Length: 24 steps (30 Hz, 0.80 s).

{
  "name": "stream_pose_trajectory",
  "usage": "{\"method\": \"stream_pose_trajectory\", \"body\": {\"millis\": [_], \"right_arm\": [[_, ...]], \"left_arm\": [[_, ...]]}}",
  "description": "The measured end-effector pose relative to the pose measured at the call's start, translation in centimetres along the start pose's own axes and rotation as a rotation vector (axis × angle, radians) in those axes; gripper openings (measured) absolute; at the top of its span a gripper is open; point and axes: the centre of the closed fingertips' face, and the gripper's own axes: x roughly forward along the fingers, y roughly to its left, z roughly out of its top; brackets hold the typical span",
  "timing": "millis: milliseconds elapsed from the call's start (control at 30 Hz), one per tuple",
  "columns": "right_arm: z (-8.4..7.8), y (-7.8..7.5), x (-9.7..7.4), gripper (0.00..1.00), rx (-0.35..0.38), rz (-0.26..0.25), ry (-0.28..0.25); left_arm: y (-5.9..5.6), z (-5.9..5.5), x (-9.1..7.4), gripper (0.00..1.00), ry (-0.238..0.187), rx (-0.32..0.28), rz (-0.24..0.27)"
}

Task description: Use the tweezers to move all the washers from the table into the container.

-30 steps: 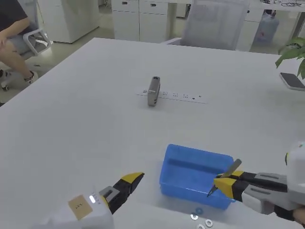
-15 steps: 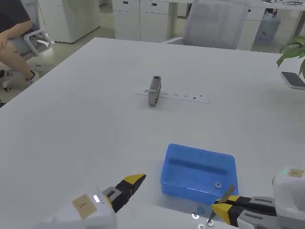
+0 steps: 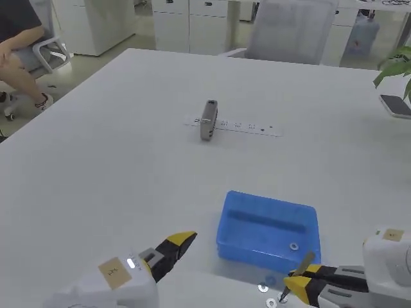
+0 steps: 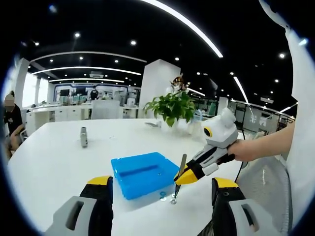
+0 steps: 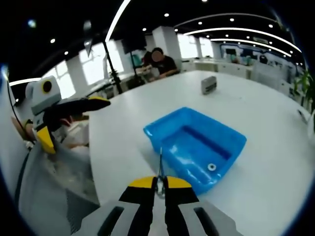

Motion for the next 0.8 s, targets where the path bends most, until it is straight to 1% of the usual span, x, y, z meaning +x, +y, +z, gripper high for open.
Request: {"method": "stream_pose_trajectory", "body": {"millis": [33,100,133,200,233,267,300,400,500,633,800], "right_arm": [[-0.2,-0.1,0.2,0.04,-0.006,0.0,0.003],[-0.4,-0.1,0.3,0.04,-0.048,-0.005,0.011],[-0.4,0.0,0.4,0.03,-0.099,0.001,0.017],[-0.6,0.3,0.6,0.03,-0.161,0.001,0.033],[-0.6,0.3,0.7,0.03,-0.173,0.002,0.036],[-0.7,0.5,0.7,0.03,-0.21,0.003,0.045],[-0.7,0.7,0.7,0.03,-0.221,0.003,0.049],[-0.7,0.8,0.8,0.02,-0.226,-0.006,0.054],[-0.4,1.1,0.6,0.03,-0.236,0.003,0.05],[1.2,1.6,-0.1,0.03,-0.217,0.026,0.008],[2.8,1.7,-0.8,0.03,-0.221,0.036,-0.01]], "left_arm": [[0.0,0.0,0.0,0.84,0.001,0.0,0.0],[0.0,-0.1,0.0,0.83,0.003,0.001,0.0],[0.0,-0.1,0.0,0.83,0.004,0.002,0.0],[0.0,-0.1,0.0,0.83,0.004,0.003,-0.001],[0.0,-0.1,0.0,0.83,0.005,0.004,-0.001],[0.0,-0.1,0.0,0.83,0.004,0.005,0.0],[0.0,0.0,-0.1,0.83,0.0,0.004,-0.001],[0.0,0.1,-0.1,0.83,-0.007,0.003,0.0],[0.0,0.1,-0.1,0.83,-0.006,0.002,0.003],[0.1,0.1,-0.1,0.83,-0.005,0.004,0.005],[0.1,0.1,-0.1,0.82,-0.004,0.005,0.004]]}}
